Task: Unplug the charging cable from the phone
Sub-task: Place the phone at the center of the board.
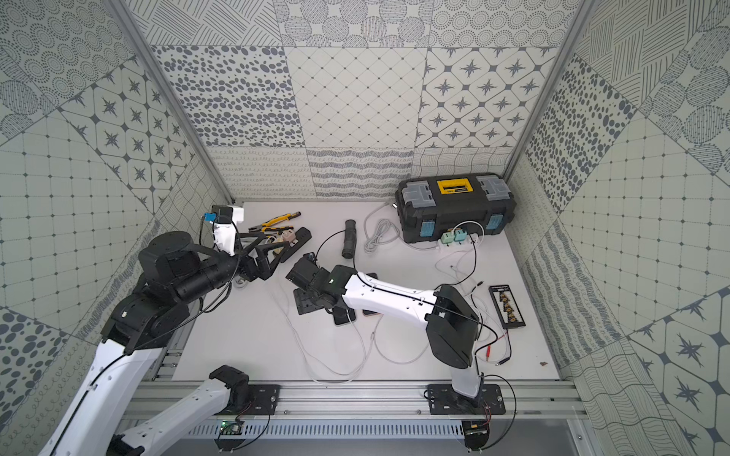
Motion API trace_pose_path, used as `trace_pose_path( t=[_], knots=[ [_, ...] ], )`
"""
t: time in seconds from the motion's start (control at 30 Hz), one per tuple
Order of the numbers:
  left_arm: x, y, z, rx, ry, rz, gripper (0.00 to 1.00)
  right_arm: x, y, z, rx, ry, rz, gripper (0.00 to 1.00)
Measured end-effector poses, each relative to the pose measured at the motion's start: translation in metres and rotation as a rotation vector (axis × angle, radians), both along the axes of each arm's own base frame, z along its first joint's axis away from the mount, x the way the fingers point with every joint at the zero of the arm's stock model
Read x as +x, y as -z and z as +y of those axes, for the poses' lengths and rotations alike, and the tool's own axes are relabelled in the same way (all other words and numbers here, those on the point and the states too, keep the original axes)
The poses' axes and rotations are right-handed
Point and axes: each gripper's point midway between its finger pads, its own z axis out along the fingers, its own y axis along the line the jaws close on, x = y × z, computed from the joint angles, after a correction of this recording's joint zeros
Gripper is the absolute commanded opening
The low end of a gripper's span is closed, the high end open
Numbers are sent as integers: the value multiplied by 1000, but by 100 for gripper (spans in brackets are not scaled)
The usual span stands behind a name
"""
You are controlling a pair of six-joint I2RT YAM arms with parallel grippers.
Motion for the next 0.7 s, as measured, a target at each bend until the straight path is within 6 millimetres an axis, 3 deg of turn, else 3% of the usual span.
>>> trace_pose_path(
  t=[0.7],
  knots=[
    [-1, 5, 2, 15, -4, 17, 98, -18, 89, 26, -183, -15, 145, 48]
  ],
)
